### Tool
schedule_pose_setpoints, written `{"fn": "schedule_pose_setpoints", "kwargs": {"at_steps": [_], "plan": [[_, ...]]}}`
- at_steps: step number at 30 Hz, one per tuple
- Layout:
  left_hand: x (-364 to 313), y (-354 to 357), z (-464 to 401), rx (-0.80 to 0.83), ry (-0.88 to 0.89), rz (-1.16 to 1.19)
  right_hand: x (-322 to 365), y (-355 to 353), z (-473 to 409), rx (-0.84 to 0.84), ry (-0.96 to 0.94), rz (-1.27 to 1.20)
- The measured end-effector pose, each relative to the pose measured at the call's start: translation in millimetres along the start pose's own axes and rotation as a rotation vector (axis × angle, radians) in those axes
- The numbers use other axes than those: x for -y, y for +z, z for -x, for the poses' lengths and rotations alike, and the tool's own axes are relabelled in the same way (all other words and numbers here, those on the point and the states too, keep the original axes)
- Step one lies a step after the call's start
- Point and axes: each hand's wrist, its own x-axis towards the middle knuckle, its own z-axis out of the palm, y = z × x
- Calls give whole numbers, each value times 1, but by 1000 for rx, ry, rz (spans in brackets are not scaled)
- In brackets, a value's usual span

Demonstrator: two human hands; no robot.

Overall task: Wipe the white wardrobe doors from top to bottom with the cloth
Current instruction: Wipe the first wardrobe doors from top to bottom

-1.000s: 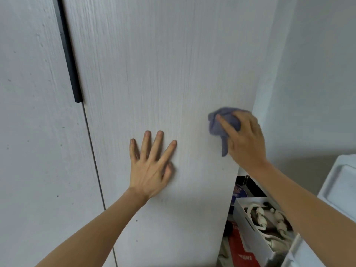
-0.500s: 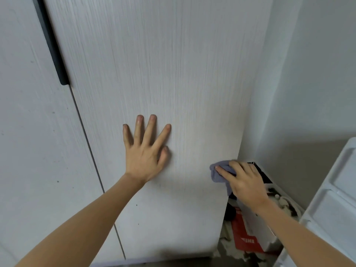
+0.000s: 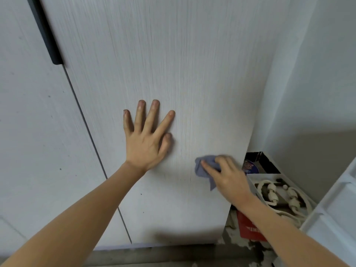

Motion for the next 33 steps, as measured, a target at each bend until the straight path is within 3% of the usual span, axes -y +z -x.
{"fn": "schedule_pose_setpoints", "kwargs": {"at_steps": [2, 6, 11, 14, 17, 20, 23, 30, 33], "plan": [[6, -3, 2, 15, 30, 21, 15, 11, 3, 57, -19, -42], [30, -11, 25, 87, 91, 4, 29, 3, -52, -139, 33, -56], [51, -23, 66, 188, -20, -14, 47, -6, -103, -277, 213, -125], [59, -26, 87, 216, -36, -11, 69, 16, -73, -221, 108, -101], [65, -30, 95, 238, -27, 8, 90, 40, -41, -33, -86, -67], [71, -34, 97, 267, -11, 6, 95, 38, -46, 4, -72, -131], [75, -39, 99, 298, 10, 12, 88, 20, -77, -116, 66, -179], [82, -53, 79, 264, -59, 23, 68, -29, -154, -397, 609, -437], [93, -62, 68, 253, -116, 24, 77, -33, -176, -473, 608, -356]]}}
